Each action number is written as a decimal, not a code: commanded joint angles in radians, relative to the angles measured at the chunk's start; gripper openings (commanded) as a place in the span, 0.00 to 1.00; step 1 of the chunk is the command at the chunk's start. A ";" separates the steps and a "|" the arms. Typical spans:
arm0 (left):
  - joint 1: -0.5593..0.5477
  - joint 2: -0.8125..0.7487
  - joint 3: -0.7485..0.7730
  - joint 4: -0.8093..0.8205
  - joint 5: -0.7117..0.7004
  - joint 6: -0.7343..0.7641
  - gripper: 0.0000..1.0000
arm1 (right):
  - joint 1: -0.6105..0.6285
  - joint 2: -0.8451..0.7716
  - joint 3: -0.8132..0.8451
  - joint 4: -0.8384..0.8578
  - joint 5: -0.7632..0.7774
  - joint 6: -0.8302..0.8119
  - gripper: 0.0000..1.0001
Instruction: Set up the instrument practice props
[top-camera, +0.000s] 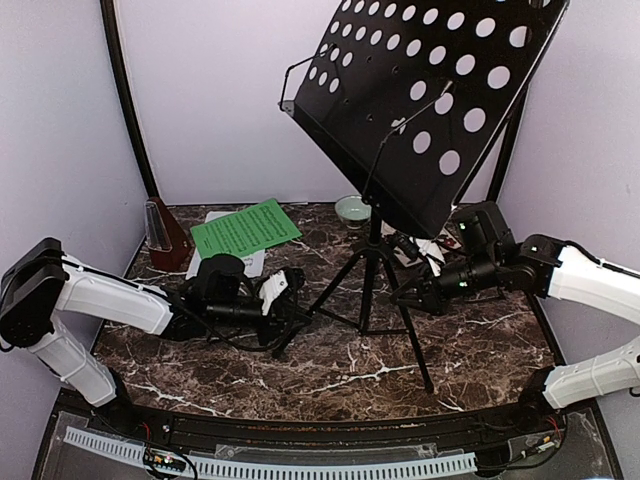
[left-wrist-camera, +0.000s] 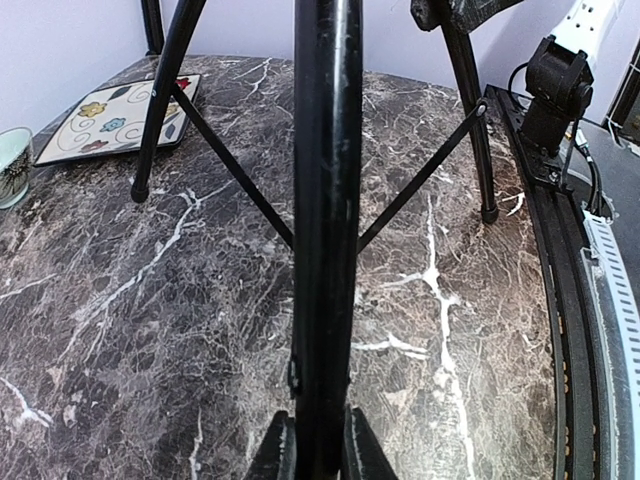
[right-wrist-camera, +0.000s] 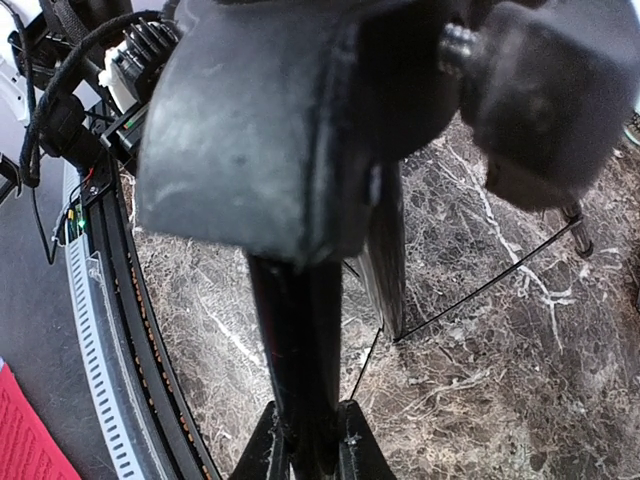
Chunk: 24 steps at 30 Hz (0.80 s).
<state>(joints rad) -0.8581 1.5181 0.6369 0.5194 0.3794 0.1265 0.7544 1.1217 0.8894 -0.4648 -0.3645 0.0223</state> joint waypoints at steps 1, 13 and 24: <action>-0.004 -0.033 -0.020 -0.051 -0.060 -0.044 0.00 | -0.012 -0.028 0.009 -0.047 0.053 0.055 0.15; -0.076 0.045 0.014 0.031 -0.082 -0.100 0.00 | -0.011 -0.199 -0.071 0.564 0.232 0.276 0.60; -0.081 0.042 0.003 0.082 -0.101 -0.127 0.00 | 0.110 -0.154 -0.099 0.765 0.418 0.289 0.60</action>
<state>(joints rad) -0.9344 1.5494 0.6514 0.5690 0.2932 0.0666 0.8120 0.9600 0.8162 0.1497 -0.0525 0.3122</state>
